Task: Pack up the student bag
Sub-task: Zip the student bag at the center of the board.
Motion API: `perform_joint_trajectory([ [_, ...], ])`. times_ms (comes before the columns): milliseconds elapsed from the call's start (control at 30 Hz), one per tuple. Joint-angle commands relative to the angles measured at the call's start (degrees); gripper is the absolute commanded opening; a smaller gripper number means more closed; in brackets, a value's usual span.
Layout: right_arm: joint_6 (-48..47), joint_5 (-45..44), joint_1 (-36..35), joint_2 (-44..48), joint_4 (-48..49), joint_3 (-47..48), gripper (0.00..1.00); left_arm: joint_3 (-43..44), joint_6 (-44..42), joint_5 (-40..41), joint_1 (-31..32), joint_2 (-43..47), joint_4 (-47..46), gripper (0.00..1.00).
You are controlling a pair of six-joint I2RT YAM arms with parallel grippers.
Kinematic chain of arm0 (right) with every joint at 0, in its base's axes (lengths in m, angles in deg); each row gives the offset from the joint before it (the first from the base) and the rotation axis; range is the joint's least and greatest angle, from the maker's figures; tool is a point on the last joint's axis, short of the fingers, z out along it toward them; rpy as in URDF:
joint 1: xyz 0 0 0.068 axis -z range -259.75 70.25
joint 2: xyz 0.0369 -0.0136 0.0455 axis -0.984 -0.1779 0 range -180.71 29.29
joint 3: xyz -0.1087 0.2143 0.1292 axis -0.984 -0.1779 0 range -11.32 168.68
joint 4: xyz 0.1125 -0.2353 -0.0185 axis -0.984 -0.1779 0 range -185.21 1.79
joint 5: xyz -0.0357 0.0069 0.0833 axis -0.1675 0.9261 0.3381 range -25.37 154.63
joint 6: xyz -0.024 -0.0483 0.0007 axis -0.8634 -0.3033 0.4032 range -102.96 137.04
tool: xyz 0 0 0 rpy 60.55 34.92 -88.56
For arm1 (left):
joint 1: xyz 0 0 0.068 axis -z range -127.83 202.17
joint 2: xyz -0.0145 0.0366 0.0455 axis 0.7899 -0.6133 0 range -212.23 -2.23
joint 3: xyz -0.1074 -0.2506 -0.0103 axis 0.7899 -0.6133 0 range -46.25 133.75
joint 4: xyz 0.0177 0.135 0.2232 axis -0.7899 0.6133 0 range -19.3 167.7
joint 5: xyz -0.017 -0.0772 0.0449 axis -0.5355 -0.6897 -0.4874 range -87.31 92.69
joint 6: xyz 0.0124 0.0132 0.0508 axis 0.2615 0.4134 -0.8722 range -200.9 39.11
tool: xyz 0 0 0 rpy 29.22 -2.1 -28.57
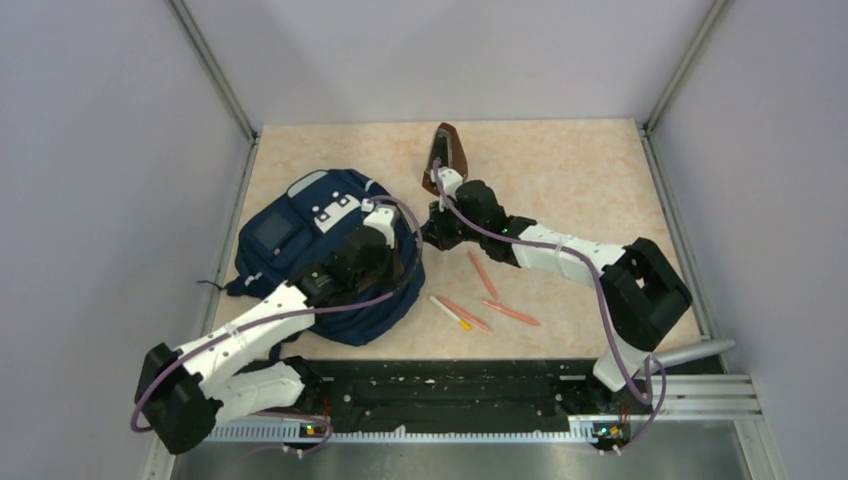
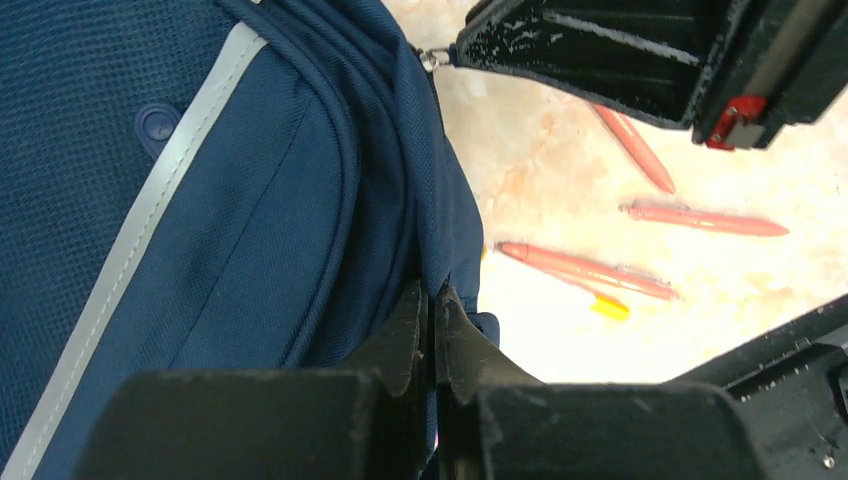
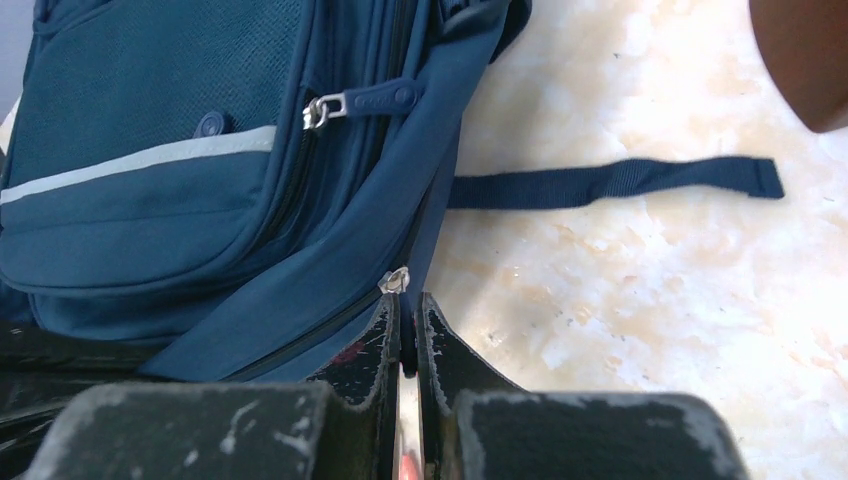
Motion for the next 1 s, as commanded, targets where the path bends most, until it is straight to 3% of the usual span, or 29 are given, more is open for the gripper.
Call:
perform_joint_trajectory([
  [0,-0.36,-9.46,-0.36,-0.87,5.04,2.29,0.0,0.28,1.76,0.71,0.12,7.81,9.78,0.0],
  [367,2.47,-8.67,-0.41,-8.5,7.29,8.33,0.0,5.84,5.51,8.71,0.06,24.88,22.3,0.0],
  [700,3.03,-10.62,-0.39,-18.32,8.86,16.27,0.0,14.24,3.35,13.33,-0.03,28.95,30.32,0.0],
  [967,2.27,-10.66,-0.34,-20.64,7.67,19.87,0.0,14.31,2.4,12.49,0.02,29.24,29.08,0.0],
])
